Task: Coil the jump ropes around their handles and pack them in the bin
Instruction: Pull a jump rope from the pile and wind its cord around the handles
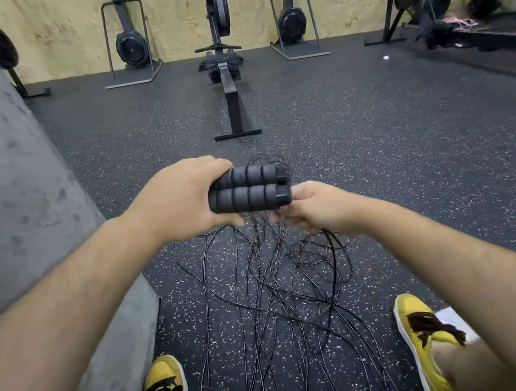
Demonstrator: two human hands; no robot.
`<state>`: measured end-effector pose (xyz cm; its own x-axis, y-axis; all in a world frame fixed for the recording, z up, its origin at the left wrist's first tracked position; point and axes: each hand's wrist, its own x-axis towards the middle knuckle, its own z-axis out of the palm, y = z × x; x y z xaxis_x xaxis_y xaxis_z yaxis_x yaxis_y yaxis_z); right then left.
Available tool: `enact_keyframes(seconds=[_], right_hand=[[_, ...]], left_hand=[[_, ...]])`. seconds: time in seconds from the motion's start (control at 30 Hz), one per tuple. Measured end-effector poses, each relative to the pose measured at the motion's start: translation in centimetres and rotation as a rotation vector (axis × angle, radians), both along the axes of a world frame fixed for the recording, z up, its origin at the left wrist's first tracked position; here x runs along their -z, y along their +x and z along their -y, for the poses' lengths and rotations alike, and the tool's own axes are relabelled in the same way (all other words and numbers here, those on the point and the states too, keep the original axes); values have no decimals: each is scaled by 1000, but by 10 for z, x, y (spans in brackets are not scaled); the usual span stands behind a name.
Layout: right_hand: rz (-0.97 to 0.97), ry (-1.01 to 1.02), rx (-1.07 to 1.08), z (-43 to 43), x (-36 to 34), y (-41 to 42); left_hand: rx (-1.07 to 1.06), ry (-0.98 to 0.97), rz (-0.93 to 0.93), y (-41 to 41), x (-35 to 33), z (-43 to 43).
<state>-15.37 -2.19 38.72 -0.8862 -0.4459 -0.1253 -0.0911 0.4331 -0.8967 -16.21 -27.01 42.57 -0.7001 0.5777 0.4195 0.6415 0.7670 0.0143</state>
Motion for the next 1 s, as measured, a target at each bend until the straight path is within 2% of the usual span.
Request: enact_keyframes(seconds=[0.1,0.2,0.23,0.33,0.4,0.83,1.0], right_hand=[[60,-39,84,-5,-8,2],[275,-227,187,0,-21,5],[263,-227,211,1,-23,5],[-105,79,234,-1,-20,8],[-222,185,240,-4,-18,10],[-448,447,380,3,-26,22],[-434,444,403,6,-25,19]], left_hand=[[-12,-97,-88,-3,8,-3],[-27,-149,-186,-6,9,-6],[-34,-157,-217,-7,9,-7],[-74,-195,-277,-9,11,-12],[-96,-210,-274,-9,14,-13],[-190,-278,-141,-8,25,-23],[-152,-294,-204,-7,26,-24]])
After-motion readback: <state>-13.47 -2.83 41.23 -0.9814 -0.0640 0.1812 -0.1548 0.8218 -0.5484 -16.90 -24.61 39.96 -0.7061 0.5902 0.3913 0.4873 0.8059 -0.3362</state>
